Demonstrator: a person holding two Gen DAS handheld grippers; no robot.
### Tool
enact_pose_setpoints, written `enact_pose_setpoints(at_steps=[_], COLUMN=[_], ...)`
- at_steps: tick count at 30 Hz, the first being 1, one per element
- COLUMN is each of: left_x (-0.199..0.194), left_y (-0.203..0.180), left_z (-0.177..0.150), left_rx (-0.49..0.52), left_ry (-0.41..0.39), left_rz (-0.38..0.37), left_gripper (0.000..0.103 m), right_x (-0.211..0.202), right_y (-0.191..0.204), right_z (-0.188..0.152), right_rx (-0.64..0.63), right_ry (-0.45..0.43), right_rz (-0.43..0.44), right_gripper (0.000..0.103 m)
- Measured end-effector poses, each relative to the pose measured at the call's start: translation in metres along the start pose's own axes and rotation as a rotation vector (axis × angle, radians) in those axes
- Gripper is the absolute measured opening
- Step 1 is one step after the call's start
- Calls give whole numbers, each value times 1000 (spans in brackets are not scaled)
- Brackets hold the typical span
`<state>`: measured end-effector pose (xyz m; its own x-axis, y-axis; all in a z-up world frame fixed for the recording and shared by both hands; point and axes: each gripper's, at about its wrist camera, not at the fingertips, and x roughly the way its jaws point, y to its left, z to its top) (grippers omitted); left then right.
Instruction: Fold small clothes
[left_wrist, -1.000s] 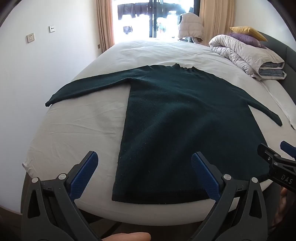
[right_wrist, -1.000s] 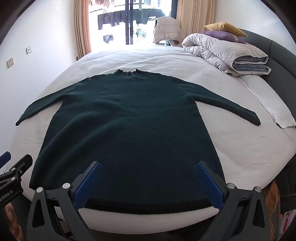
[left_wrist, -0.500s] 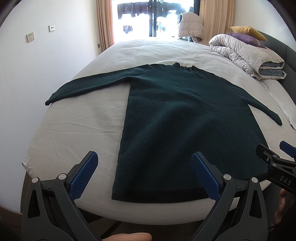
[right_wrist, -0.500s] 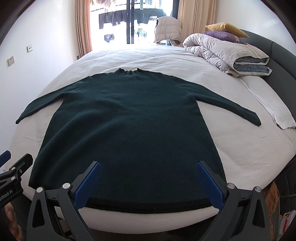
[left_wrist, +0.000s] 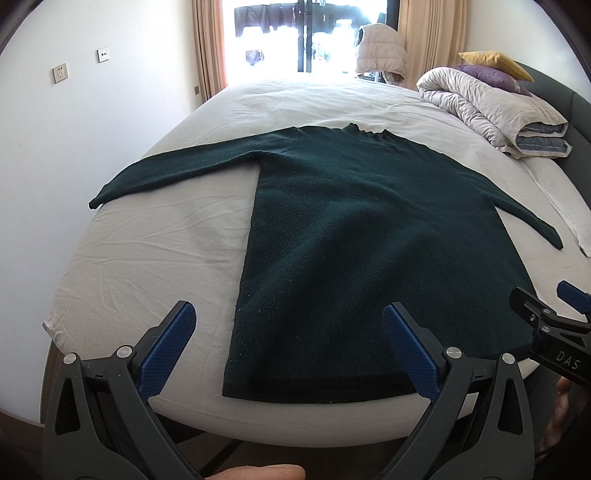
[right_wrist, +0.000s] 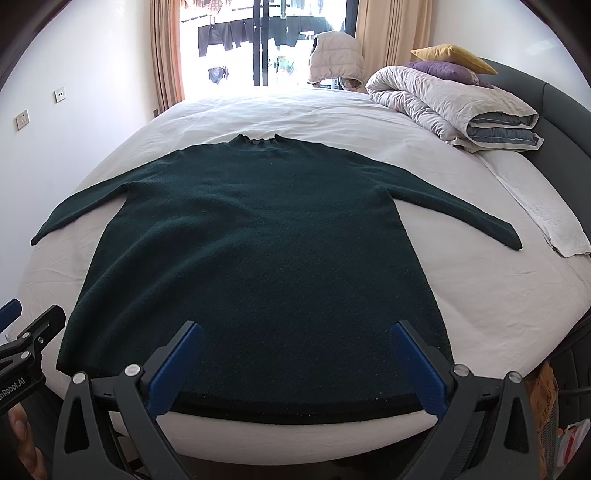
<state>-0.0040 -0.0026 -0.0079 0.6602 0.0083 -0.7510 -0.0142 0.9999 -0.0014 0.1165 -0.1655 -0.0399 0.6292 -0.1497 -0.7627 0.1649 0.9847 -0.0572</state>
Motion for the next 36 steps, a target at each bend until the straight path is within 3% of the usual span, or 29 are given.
enact_pose_setpoints(at_steps=[36], left_x=[1], left_y=[-2], left_z=[-7], left_rx=[-5], left_ry=[4], left_rz=[-4], left_gripper=[103], right_x=[3], right_y=[5], right_z=[0], right_rx=[-16], right_ry=[10], right_rz=[-1], right_gripper=[103])
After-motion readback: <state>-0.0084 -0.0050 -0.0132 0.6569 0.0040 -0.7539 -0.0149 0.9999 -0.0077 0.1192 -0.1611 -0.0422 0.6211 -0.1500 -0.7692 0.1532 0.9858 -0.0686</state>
